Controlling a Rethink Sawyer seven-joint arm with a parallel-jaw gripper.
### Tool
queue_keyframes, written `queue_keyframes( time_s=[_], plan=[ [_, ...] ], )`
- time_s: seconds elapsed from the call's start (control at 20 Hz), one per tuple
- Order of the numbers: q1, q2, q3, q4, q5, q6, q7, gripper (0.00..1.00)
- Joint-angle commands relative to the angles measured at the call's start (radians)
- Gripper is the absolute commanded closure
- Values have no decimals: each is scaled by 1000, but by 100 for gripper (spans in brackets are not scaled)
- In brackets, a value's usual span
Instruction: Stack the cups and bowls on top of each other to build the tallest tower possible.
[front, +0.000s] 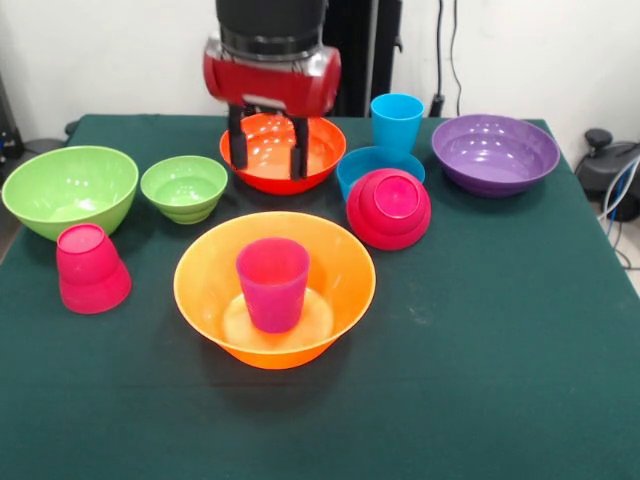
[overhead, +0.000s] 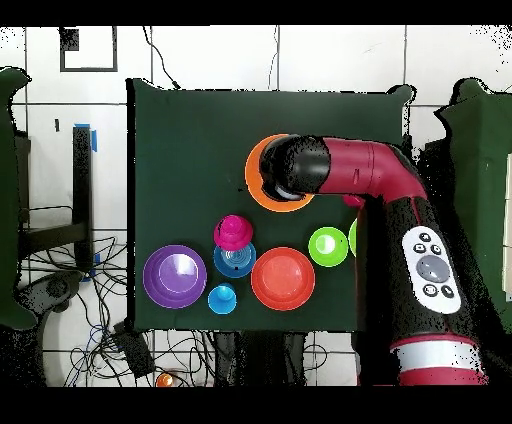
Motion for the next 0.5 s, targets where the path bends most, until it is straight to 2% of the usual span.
queue_keyframes(
  time_s=[0.05, 0.2, 0.3, 0.35, 0.5],
  plan=[
    [34, -64, -110, -63, -137, 188, -57, 0],
    [-2, -72, -74, -19, -88, 141, -76, 0],
    [-58, -54, 14, 86, 15, 3, -61, 0],
    [-73, -41, 40, 119, 30, -61, -54, 0],
    [-52, -12, -1, 82, -50, -77, -56, 0]
  ],
)
